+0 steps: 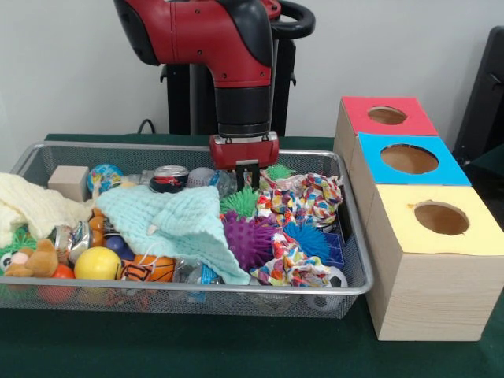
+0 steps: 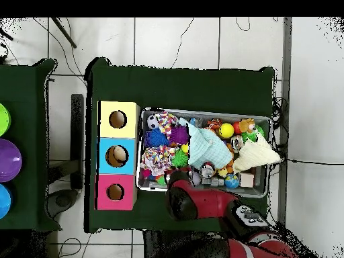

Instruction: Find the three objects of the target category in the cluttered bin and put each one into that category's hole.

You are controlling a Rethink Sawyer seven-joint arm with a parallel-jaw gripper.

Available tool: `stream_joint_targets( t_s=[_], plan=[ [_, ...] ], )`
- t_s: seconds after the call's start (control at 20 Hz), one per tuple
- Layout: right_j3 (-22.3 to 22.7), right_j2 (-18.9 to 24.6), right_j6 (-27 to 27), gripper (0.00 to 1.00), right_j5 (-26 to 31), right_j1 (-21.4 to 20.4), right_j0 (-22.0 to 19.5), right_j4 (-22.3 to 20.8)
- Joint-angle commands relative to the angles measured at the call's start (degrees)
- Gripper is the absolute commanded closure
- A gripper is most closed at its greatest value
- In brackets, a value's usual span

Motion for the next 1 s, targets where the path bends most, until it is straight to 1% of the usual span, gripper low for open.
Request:
stream_joint_targets(
  t_s=[0.05,0.2,0.55,0.7,0.75,0.85,0.9,1.0],
  plan=[
    [-4.54,1.39,5.97,1.00,3.90,4.75,-0.18,-1.57],
    [-5.02,2.84,5.57,1.00,4.90,4.78,-1.22,-2.04],
    [-4.45,2.79,5.53,1.00,5.08,3.96,-1.29,-2.14],
    [-3.63,2.82,5.69,1.00,5.52,2.76,-1.21,-1.91],
    [-2.84,3.19,5.59,1.00,6.51,1.32,-1.44,-1.80],
    [-0.24,4.58,5.59,1.00,9.83,-3.48,-2.02,-0.91],
    [1.43,5.87,5.51,1.00,11.87,-7.06,-2.79,-0.45],
    [2.99,8.24,3.96,1.00,18.38,-13.22,-3.80,1.42]
  ],
)
